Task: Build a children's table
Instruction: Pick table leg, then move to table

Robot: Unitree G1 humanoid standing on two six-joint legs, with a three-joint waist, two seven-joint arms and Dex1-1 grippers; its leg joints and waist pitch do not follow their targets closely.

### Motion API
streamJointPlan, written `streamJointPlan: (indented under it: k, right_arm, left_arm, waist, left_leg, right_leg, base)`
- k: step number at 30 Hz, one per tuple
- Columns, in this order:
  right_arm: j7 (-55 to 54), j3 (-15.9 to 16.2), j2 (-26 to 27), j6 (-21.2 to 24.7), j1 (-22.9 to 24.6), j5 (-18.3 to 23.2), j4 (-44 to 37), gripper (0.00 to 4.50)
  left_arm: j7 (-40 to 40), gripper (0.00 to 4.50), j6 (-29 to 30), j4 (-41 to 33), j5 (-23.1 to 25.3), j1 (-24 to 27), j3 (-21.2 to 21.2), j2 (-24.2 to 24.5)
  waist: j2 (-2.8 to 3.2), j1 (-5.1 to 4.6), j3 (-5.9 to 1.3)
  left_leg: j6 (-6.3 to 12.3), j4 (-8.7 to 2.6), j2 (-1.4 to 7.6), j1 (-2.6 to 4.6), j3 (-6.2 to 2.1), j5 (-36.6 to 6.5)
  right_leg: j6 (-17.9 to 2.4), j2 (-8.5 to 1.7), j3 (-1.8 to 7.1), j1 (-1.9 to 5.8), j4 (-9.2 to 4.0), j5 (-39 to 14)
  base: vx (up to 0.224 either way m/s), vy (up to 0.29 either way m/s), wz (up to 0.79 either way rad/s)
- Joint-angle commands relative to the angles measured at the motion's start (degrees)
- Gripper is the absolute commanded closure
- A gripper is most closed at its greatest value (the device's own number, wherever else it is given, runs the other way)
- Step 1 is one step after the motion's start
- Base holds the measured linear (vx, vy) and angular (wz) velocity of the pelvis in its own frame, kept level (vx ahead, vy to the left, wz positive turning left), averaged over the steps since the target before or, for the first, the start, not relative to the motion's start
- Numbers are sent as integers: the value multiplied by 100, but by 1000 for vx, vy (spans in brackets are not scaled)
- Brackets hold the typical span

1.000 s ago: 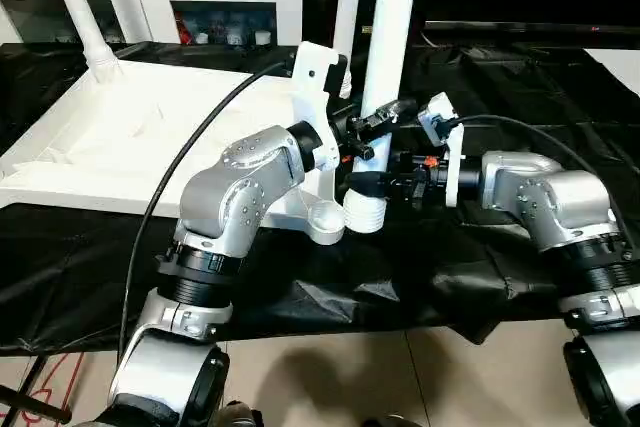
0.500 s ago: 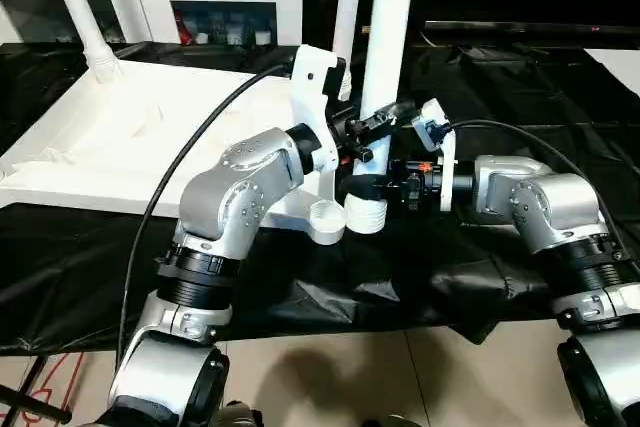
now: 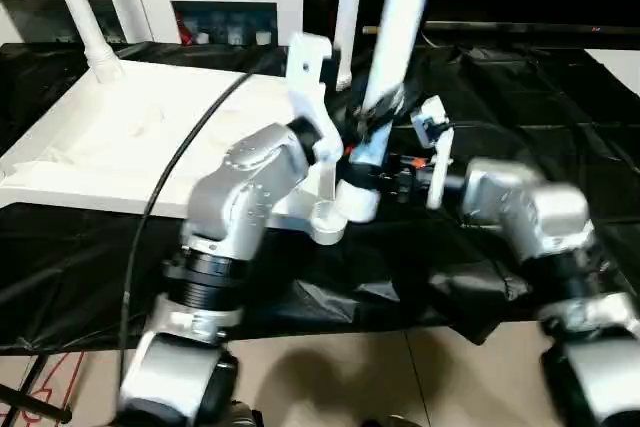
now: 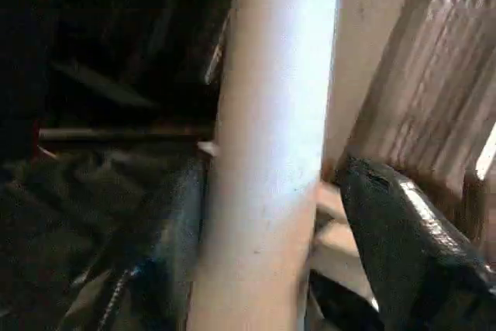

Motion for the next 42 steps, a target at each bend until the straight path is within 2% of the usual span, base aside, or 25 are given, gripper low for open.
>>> streamJointPlan:
  k: [1, 3, 5, 6, 7, 9, 12, 14, 15, 16, 18, 20, 21, 24, 32, 33, 34, 35, 36, 37, 38, 39, 40, 41, 42]
  right_arm:
    - [-314, -254, 19, -184, 53, 106, -173, 261]
    - [-836, -498, 118, -335, 151, 25, -250, 261]
    - [-1728, -744, 138, -575, 328, -369, -391, 261]
    - [-2256, -776, 109, -610, 628, -724, -735, 261]
    - [-2256, -776, 109, -610, 628, -724, -735, 261]
    - [-2544, -953, 254, -319, 1090, -678, -1445, 261]
    - [-3151, -1119, 528, -463, 1778, -992, -2426, 261]
    - [-3391, -1139, 626, -600, 1998, -1164, -2685, 261]
    - [-3673, -1128, 735, -1062, 2242, -1305, -2828, 261]
    - [-3725, -1090, 763, -1402, 2408, -1379, -2869, 261]
    - [-3708, -1110, 889, -1453, 2823, -1160, -3084, 261]
    - [-3751, -1164, 1039, -1533, 3177, -1083, -3164, 261]
    - [-4101, -1186, 1098, -1650, 3368, -1445, -3120, 261]
    - [-3762, -1307, 1166, -1590, 3694, -1183, -3056, 261]
    - [-3691, -1215, 1041, -1937, 3651, -1117, -2769, 261]
    - [-3552, -1086, 985, -1951, 3635, -1166, -2784, 261]
    - [-3482, -1035, 971, -1970, 3631, -1199, -2789, 261]
    - [-3412, -987, 969, -1972, 3620, -1204, -2794, 261]
    - [-3399, -956, 965, -1973, 3612, -1231, -2785, 261]
    - [-3379, -896, 951, -1992, 3598, -1276, -2755, 261]
    - [-3379, -896, 951, -1992, 3598, -1276, -2755, 261]
    - [-3390, -850, 942, -2040, 3585, -1306, -2700, 261]
    - [-3400, -833, 957, -2062, 3573, -1291, -2663, 261]
    - [-3419, -845, 999, -2085, 3563, -1227, -2636, 261]
    - [-3433, -871, 1032, -2070, 3558, -1172, -2627, 261]
  left_arm:
    - [179, 145, -84, -163, -53, 41, 127, -9]
    - [281, 145, -170, -274, 37, 137, 194, 105]
    - [469, 145, -480, -365, 545, 356, 157, 458]
    - [696, 145, -918, -378, 1336, 692, -53, 906]
    - [696, 145, -918, -378, 1336, 692, -53, 906]
    - [1003, 145, -889, -483, 1688, 1175, 31, 1136]
    - [1428, 145, -773, -871, 1887, 1877, 337, 1209]
    - [1589, 145, -837, -1034, 1963, 2127, 454, 1184]
    - [1815, 145, -957, -1189, 2007, 2370, 567, 1120]
    - [1926, 145, -1066, -1262, 2076, 2536, 606, 1098]
    - [2220, 145, -1235, -1330, 2473, 2936, 540, 1190]
    - [2290, 145, -1517, -1440, 2496, 3282, 647, 1100]
    - [2355, 145, -1517, -1592, 2340, 3459, 796, 950]
    - [2249, 145, -1674, -1823, 2339, 3710, 790, 990]
    - [2134, 145, -1814, -1934, 2597, 3943, 511, 1204]
    - [2111, 145, -1845, -1909, 2600, 3940, 507, 1178]
    - [2101, 145, -1861, -1901, 2597, 3941, 502, 1171]
    - [2086, 145, -1861, -1892, 2594, 3938, 493, 1175]
    - [2074, 145, -1854, -1886, 2595, 3933, 481, 1182]
    - [2059, 145, -1837, -1879, 2598, 3926, 451, 1202]
    - [2059, 145, -1837, -1879, 2598, 3926, 451, 1202]
    - [2056, 145, -1829, -1868, 2593, 3914, 427, 1219]
    - [2055, 145, -1825, -1858, 2584, 3895, 412, 1228]
    - [2045, 145, -1820, -1844, 2576, 3870, 404, 1234]
    - [2040, 145, -1819, -1840, 2571, 3861, 405, 1234]
  waist:
    - [-18, -18, -528]
    - [16, -15, -517]
    - [-12, -43, -506]
    - [8, -31, -507]
    - [11, -44, -498]
    - [60, -64, -510]
    - [67, -116, -527]
    - [59, -132, -505]
    - [34, -149, -509]
    - [-6, -172, -482]
    - [-29, -196, -445]
    - [-24, -218, -435]
    - [-69, -235, -422]
    - [-75, -259, -422]
    - [-81, -336, -387]
    - [-124, -307, -367]
    - [-85, -292, -328]
    - [1, -300, -299]
    - [69, -333, -259]
    - [183, -236, -235]
    - [194, -132, -268]
    - [-41, -109, -269]
    - [-316, -192, -45]
    - [-227, -238, 10]
    - [-206, -237, 1]
  left_leg:
    - [5, -381, -22, 153, -5, -1085]
    - [-26, -390, -18, 153, -14, -1093]
    - [-116, -409, -29, 145, -16, -1092]
    - [-155, -414, -23, 165, -26, -1107]
    - [-165, -419, -31, 158, -22, -1120]
    - [-217, -422, -37, 182, -18, -1198]
    - [-201, -439, -27, 177, -24, -1188]
    - [-186, -458, -10, 151, -27, -1163]
    - [-197, -459, -3, 175, -18, -1341]
    - [-199, -470, -2, 173, -12, -1551]
    - [-170, -486, -15, 179, -20, -1851]
    - [-117, -510, -30, 175, -44, -1998]
    - [-146, -520, -15, 177, -41, -2069]
    - [-160, -529, -41, 194, -72, -2343]
    - [-203, -541, -74, 192, -165, -2763]
    - [-103, -640, -112, 54, -282, -2928]
    - [-2, -727, -166, -63, -427, -3349]
    - [-20, -756, -175, -60, -469, -3622]
    - [-106, -798, -195, -112, -559, -4114]
    - [-214, -1172, -202, -423, -501, -4800]
    - [-182, -1205, -249, -540, -436, -4870]
    - [160, -935, -335, -262, -227, -3988]
    - [214, 932, -533, 774, -354, -2234]
    - [337, 1028, -510, 537, -510, -1425]
    - [284, 979, -452, 476, -595, -1440]
  right_leg:
    - [-1145, -192, 110, 347, -431, -1174]
    - [-1108, -195, 110, 333, -434, -1209]
    - [-894, -177, 106, 325, -448, -1430]
    - [-756, -181, 111, 312, -468, -1556]
    - [-652, -164, 114, 308, -483, -1622]
    - [-580, -153, 124, 297, -474, -1604]
    - [-658, -135, 125, 294, -449, -1289]
    - [-712, -138, 128, 283, -437, -1182]
    - [-690, -146, 130, 254, -468, -1424]
    - [-609, -149, 129, 235, -520, -1727]
    - [-405, -137, 124, 203, -575, -2200]
    - [-189, -137, 118, 204, -621, -2513]
    - [-120, -157, 115, 174, -662, -2720]
    - [-13, -126, 102, 144, -705, -2980]
    - [126, -134, 56, 121, -778, -3343]
    - [109, -224, -67, 288, -707, -3529]
    - [169, -336, -231, 423, -750, -4067]
    - [171, -354, -310, 455, -782, -4376]
    - [96, -409, -486, 629, -748, -4712]
    - [-146, -174, -543, 1043, -29, -4173]
    - [-288, -40, -442, 1230, 438, -3503]
    - [-346, -207, -135, 914, 208, -4035]
    - [-518, -1070, -134, -172, -1448, -7052]
    - [-901, -1182, 15, 67, -1421, -7259]
    - [-1220, -893, 234, 547, -1109, -7020]
  base:
    - [0, 0, 0]
    - [0, 0, 0]
    - [0, 0, 0]
    - [0, 0, 0]
    - [0, 0, 0]
    - [0, 0, 0]
    - [0, 0, 0]
    - [0, 0, 0]
    - [0, 0, 0]
    - [0, 0, 0]
    - [0, 0, 0]
    - [0, 0, 0]
    - [0, 0, 0]
    - [0, 0, 0]
    - [0, 0, 0]
    - [0, 0, 0]
    - [-27, -2, 19]
    - [-21, 0, 37]
    - [-21, 0, 37]
    - [-30, 15, 46]
    - [-7, -44, 72]
    - [-7, -44, 72]
    - [34, -128, 102]
    - [62, -54, 64]
    - [62, -54, 64]
